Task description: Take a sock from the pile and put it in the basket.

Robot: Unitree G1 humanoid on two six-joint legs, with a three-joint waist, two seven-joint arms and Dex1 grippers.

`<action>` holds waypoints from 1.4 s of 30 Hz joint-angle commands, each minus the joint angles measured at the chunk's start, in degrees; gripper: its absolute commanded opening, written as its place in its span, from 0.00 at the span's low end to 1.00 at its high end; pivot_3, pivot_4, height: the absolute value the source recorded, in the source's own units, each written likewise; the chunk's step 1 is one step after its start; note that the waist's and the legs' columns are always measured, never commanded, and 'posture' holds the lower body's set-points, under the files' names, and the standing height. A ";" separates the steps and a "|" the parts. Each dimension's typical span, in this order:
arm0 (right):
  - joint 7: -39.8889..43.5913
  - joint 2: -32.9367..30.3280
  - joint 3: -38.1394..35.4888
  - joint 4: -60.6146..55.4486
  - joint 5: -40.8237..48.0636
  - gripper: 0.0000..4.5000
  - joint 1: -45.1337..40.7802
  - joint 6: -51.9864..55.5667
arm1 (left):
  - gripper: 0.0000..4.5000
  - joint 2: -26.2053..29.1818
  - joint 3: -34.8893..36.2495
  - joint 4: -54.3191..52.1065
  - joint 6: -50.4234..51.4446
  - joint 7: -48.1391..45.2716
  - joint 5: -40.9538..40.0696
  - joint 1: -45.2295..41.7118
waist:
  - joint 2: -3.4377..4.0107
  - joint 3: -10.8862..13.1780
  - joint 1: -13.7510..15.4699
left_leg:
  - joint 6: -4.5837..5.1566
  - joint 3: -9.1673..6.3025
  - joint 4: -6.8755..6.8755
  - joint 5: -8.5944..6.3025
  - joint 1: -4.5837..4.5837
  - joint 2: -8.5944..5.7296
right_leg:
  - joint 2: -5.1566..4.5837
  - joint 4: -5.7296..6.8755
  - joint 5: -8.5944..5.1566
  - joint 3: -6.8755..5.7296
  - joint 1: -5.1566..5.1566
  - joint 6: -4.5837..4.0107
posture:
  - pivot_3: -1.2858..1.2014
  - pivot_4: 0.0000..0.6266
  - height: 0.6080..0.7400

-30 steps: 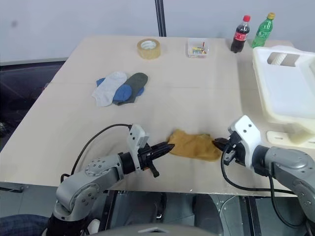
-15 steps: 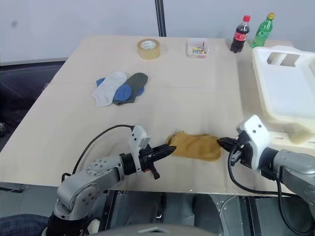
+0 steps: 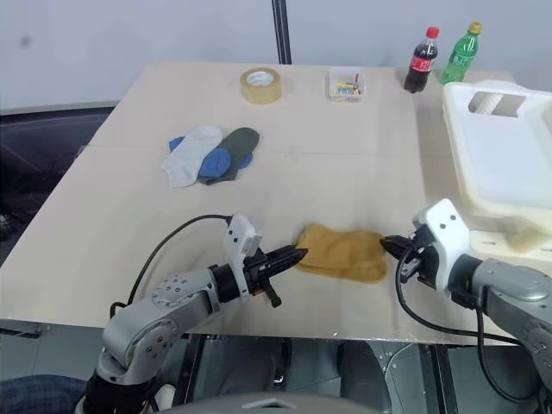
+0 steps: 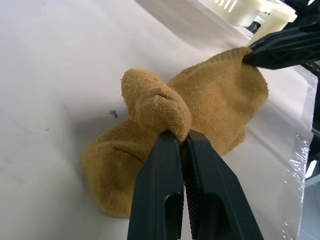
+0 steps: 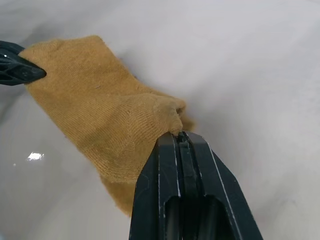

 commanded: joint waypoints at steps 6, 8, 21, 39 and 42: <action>-0.84 -0.90 3.67 1.21 -6.32 0.40 3.53 -3.23 | 0.00 -2.53 0.00 0.66 4.68 1.93 -2.88 0.30 | 0.00 0.00 0.02 | 0.01 -0.01 0.00 0.00 -0.01 0.00 | 0.00 -0.02 0.00 -0.01 0.00 0.00 | 0.52 0.24 0.99; -0.57 -0.69 3.58 1.13 -6.84 0.62 3.02 -3.89 | 0.00 -3.03 0.41 0.88 5.36 1.90 -3.51 0.34 | 0.00 0.00 -0.11 | 0.01 0.00 0.00 -0.01 0.00 0.00 | 0.00 -0.02 0.00 0.00 0.00 0.00 | 0.52 0.24 0.99; 2.52 -0.63 18.62 0.07 -16.24 0.70 -3.97 -13.89 | 0.00 -3.30 -1.01 3.59 3.82 0.48 -3.09 0.00 | 0.01 -0.01 0.04 | 0.01 -0.07 -0.02 -0.01 -0.06 -0.02 | -0.02 -0.15 0.00 -0.08 0.00 0.00 | 0.52 0.24 0.99; 6.18 1.09 25.07 9.24 -30.07 0.71 -1.90 -23.93 | 0.96 -3.69 -0.98 2.55 0.96 1.78 -1.61 0.53 | 0.01 -0.02 0.00 | 0.00 -0.08 -0.02 -0.01 -0.04 0.00 | -0.02 -0.16 0.01 -0.07 0.01 0.00 | 0.52 0.24 0.99; 6.36 1.40 25.21 9.07 -30.64 0.71 -1.34 -23.95 | 0.98 -4.27 1.72 2.25 1.09 1.23 -4.27 1.01 | 0.01 -0.02 -0.07 | 0.00 -0.07 -0.02 -0.01 -0.02 0.00 | -0.02 -0.16 0.01 -0.06 0.01 0.00 | 0.52 0.24 0.99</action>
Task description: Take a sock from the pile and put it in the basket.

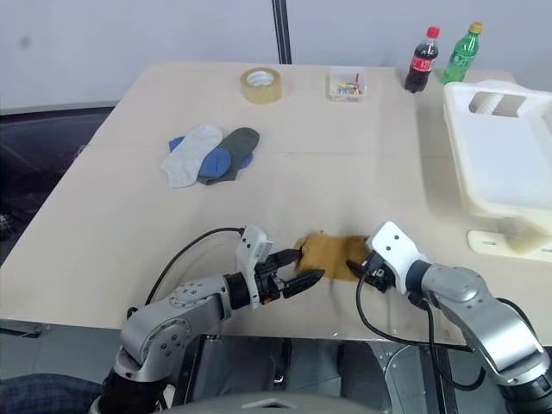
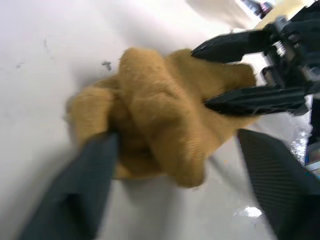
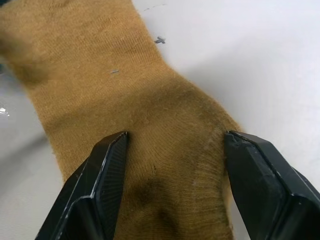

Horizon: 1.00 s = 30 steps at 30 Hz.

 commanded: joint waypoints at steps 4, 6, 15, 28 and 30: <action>0.51 0.80 -0.17 -1.09 -1.58 0.71 1.18 -0.45 | 0.98 -2.69 10.15 0.63 3.30 -0.21 -11.79 1.40 | 0.00 0.00 0.00 | 0.00 -0.01 0.00 0.00 0.00 0.02 | 0.01 0.00 0.00 -0.01 0.00 0.00 | 0.52 0.24 0.99; 0.50 1.16 0.21 -0.91 -2.13 0.71 1.18 -0.56 | 0.98 -1.51 12.02 2.01 5.90 -0.68 -14.29 1.07 | 0.00 0.00 0.01 | 0.00 -0.02 0.01 0.00 0.00 0.01 | 0.00 0.00 0.00 -0.02 0.00 0.00 | 0.52 0.24 0.99; 0.31 2.70 1.35 -0.80 -4.20 0.71 1.39 -0.60 | 0.98 3.20 13.20 10.68 15.83 -1.16 -19.61 -5.81 | -0.01 -0.01 -0.05 | 0.00 -0.04 -0.07 -0.01 0.47 0.00 | 0.03 -0.09 -0.01 -0.06 0.49 0.00 | 0.52 0.24 0.99; 0.36 4.48 1.82 -1.18 -6.23 0.71 1.08 0.16 | 0.98 -2.10 13.07 27.34 22.93 -5.30 -23.65 -15.32 | -0.03 -0.36 0.04 | -0.01 -0.07 -0.30 -0.01 0.95 0.01 | 0.02 -0.47 -0.01 -0.08 0.95 0.02 | 0.52 0.24 0.99; 0.44 4.57 1.88 -1.03 -6.59 0.71 0.97 0.11 | 0.98 -2.31 13.69 28.12 24.37 -7.00 -25.66 -15.91 | -0.03 -0.36 -0.04 | -0.01 -0.08 -0.30 -0.01 0.95 0.01 | 0.03 -0.48 -0.01 -0.08 0.95 0.02 | 0.52 0.24 0.99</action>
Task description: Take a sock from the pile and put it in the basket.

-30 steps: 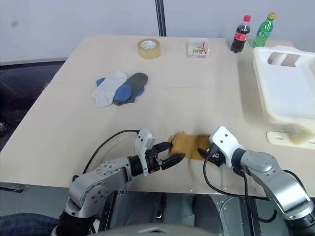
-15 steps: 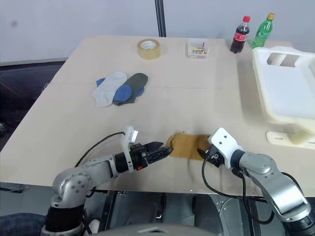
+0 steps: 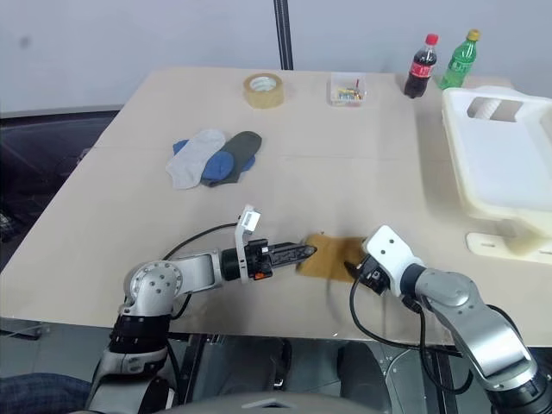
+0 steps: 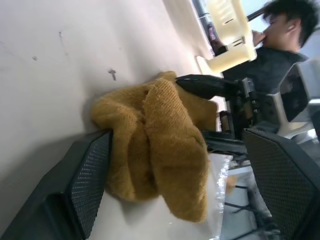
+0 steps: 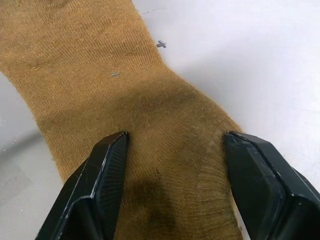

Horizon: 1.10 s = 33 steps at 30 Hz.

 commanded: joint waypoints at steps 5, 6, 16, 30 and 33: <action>0.66 0.33 0.78 -0.54 -1.06 0.71 -0.49 -0.11 | 0.98 -3.17 3.77 4.70 7.18 -2.93 -8.98 -1.39 | -0.02 0.01 -0.08 | 0.00 0.01 -0.08 0.00 -0.06 0.00 | -0.01 -0.02 0.00 0.02 -0.07 0.00 | 0.52 0.24 0.99; 0.75 0.33 0.71 -0.43 -1.09 0.71 -0.66 -0.12 | 0.98 -3.86 4.62 5.34 7.72 -2.36 -10.00 -1.97 | -0.02 0.02 -0.08 | 0.00 0.00 -0.07 0.00 -0.08 0.00 | -0.01 -0.01 0.00 0.02 -0.07 0.00 | 0.52 0.24 0.99; 1.24 1.14 0.73 -0.39 -1.90 0.71 -1.40 0.00 | 0.98 -10.31 9.86 8.76 7.79 2.84 -16.72 -5.00 | -0.04 0.03 -0.13 | -0.01 0.01 -0.10 0.01 -0.11 0.01 | -0.01 -0.02 0.00 0.03 -0.09 0.00 | 0.52 0.24 0.99; 1.08 1.50 -1.95 -4.20 -0.45 0.71 -2.24 3.23 | 0.98 -13.54 2.42 13.92 8.38 2.20 -11.97 -8.47 | -0.05 0.04 -0.06 | -0.02 0.01 -0.18 0.01 -0.12 -0.03 | -0.02 -0.06 0.00 0.03 -0.10 0.00 | 0.52 0.24 0.99; 2.36 -0.23 -5.16 -6.07 1.32 0.71 -1.41 5.51 | 0.98 -13.37 1.49 15.19 7.60 0.66 -10.07 -9.01 | -0.05 0.05 -0.03 | -0.02 0.02 -0.20 0.01 -0.13 -0.04 | -0.02 -0.08 0.00 0.03 -0.11 0.00 | 0.52 0.24 0.99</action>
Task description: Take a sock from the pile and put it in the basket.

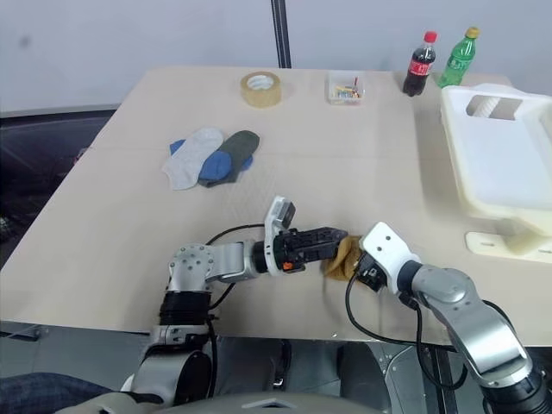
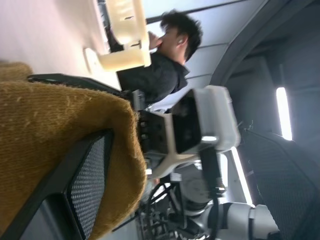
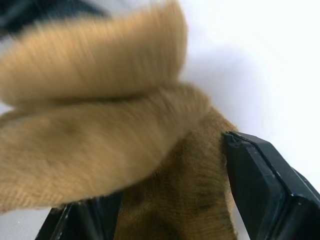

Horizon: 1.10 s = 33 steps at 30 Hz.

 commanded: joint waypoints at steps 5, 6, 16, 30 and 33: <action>3.80 -4.65 -14.19 -7.83 6.79 0.71 2.88 5.39 | 0.98 0.20 -2.58 2.64 -2.47 -5.75 4.26 -2.21 | 0.01 0.03 0.23 | 0.01 -0.01 -0.02 0.00 -0.04 -0.03 | -0.03 -0.03 0.00 -0.02 -0.01 0.00 | 0.52 0.24 0.99; 4.45 -4.85 -17.54 -8.71 8.72 0.71 4.09 7.10 | 0.98 0.13 -2.91 3.32 -3.02 -6.47 5.09 -2.49 | 0.00 0.03 0.37 | 0.01 -0.02 -0.03 0.00 -0.04 -0.02 | -0.02 -0.04 0.00 -0.03 0.00 0.00 | 0.52 0.24 0.99; 5.23 -0.74 -35.14 -8.47 25.74 0.98 5.32 14.96 | 1.00 -1.12 -4.75 7.12 -6.38 -11.56 10.30 -5.14 | 0.00 0.03 0.65 | 0.01 0.00 -0.12 -0.01 -0.01 0.01 | -0.03 -0.06 0.00 -0.02 0.00 0.00 | 0.52 0.24 0.99; -4.58 3.26 -22.77 -3.96 25.67 0.98 2.27 14.91 | 1.00 -2.08 -4.12 7.35 -7.36 -13.88 13.34 -5.37 | 0.00 0.04 0.70 | -0.10 0.01 -0.41 0.06 -0.05 -0.02 | -0.07 -0.32 0.00 -0.02 -0.05 0.00 | 0.52 0.24 0.99; -6.85 2.65 -21.08 -1.08 22.26 0.98 2.47 14.75 | 1.00 -2.13 -4.17 6.92 -7.45 -13.86 13.49 -5.13 | 0.00 0.04 0.66 | -0.15 0.00 -0.41 0.10 -0.04 -0.02 | -0.06 -0.31 0.00 -0.03 -0.05 0.00 | 0.52 0.24 0.99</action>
